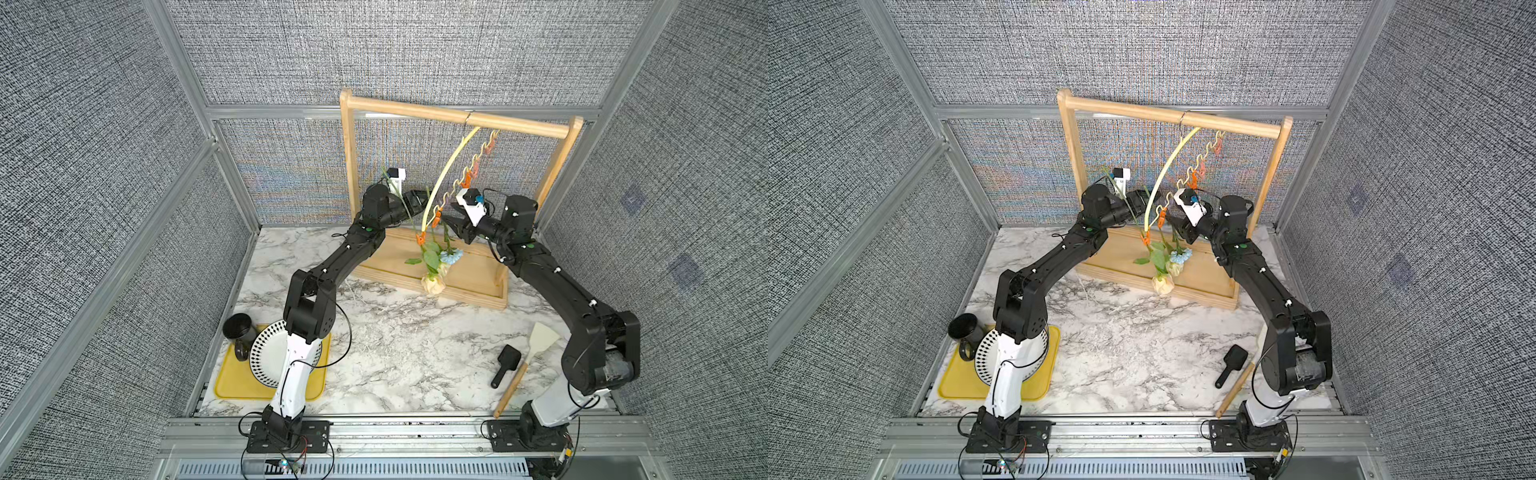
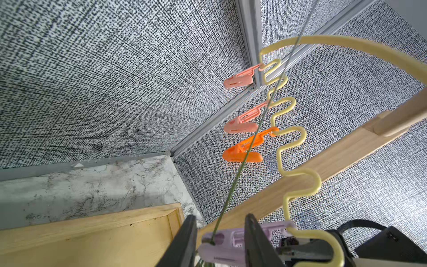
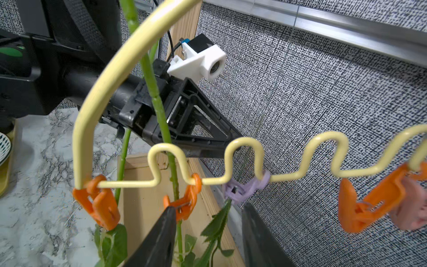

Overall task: Dry the flowers on a clothes hanger
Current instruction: Clamp the flower onto the hanger.

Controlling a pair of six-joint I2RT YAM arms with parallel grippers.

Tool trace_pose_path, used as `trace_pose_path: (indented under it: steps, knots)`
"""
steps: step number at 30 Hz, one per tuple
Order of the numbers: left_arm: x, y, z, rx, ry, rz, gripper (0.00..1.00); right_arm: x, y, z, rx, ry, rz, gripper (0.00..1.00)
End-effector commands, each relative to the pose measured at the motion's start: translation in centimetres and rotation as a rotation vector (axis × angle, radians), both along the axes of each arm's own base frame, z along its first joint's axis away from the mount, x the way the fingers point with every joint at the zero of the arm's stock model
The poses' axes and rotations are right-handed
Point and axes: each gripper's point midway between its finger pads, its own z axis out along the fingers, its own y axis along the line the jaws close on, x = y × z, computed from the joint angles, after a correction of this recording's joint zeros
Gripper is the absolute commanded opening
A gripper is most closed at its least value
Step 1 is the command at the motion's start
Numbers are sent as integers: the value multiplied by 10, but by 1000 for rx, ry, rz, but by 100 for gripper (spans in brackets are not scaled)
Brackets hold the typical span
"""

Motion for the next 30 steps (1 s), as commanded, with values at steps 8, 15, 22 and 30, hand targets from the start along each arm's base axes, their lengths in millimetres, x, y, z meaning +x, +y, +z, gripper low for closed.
trace_pose_path:
  steps: [8, 15, 22, 30]
  knots:
    - [2, 21, 0, 45, -26, 55, 52, -28, -8, -6, -13, 2, -19, 49]
    - [9, 49, -21, 140, 8, 131, 59, -55, -21, -6, 7, 6, -69, 49]
    - [19, 90, -42, 194, 87, 235, 63, -94, -32, 4, 42, -32, -100, 50]
    - [8, 116, -46, 231, 107, 288, 64, -142, -46, 11, 68, -97, -137, 50]
